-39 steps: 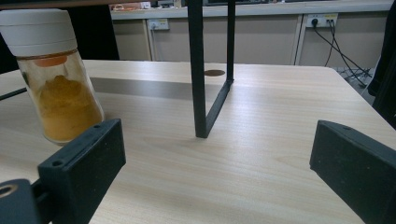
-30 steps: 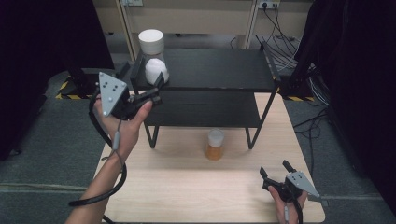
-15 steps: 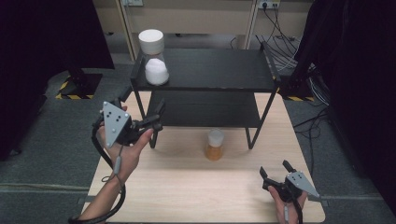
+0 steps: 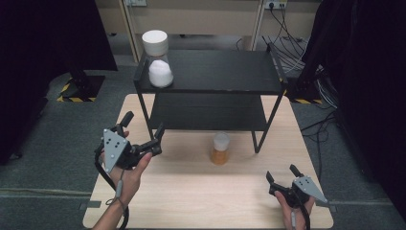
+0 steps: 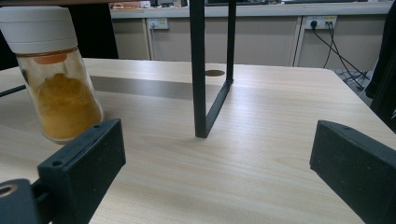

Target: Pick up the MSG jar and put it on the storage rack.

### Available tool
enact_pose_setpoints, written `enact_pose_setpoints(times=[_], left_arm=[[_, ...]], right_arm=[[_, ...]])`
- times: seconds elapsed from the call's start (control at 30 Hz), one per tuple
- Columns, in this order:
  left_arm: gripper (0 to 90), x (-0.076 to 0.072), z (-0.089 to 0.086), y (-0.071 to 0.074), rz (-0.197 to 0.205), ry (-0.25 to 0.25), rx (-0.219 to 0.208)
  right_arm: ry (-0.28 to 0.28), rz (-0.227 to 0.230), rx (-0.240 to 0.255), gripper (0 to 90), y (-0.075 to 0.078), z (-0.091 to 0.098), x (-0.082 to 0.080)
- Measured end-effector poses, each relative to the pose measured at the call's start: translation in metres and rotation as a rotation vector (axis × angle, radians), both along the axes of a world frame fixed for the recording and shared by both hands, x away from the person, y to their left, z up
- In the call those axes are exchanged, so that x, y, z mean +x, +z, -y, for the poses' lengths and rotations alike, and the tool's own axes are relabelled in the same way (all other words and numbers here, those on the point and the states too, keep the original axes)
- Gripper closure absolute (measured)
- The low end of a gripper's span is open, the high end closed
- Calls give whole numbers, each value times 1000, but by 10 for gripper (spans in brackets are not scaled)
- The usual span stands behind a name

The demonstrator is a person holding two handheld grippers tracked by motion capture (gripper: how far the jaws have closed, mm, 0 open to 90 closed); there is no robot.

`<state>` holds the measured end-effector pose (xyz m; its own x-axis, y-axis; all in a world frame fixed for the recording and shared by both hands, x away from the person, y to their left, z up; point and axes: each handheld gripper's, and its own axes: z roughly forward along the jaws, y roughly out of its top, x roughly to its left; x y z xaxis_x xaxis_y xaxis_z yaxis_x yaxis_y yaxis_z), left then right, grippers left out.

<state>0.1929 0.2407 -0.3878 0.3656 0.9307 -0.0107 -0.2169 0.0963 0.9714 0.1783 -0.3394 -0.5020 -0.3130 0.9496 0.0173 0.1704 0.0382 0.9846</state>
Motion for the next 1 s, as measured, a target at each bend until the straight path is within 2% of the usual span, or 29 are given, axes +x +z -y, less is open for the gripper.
enact_pose_setpoints(times=[0.3, 0.43, 0.7, 0.87, 1.0], left_arm=[[44, -7, -1, -36, -74, 0, -22], [44, -8, 2, -54, -114, 8, -15], [48, -11, 8, -87, -183, 36, 32], [52, -11, 9, -103, -228, 41, 37], [53, -11, 11, -113, -246, 44, 41]], right_arm=[[1, 0, -2, 38, 0, 0, 0], [2, 0, -2, 38, 0, 0, 0], [2, 0, -1, 38, 0, 0, 0], [2, 1, -6, 38, 0, -1, 0], [2, 0, -6, 38, 0, 0, 0]])
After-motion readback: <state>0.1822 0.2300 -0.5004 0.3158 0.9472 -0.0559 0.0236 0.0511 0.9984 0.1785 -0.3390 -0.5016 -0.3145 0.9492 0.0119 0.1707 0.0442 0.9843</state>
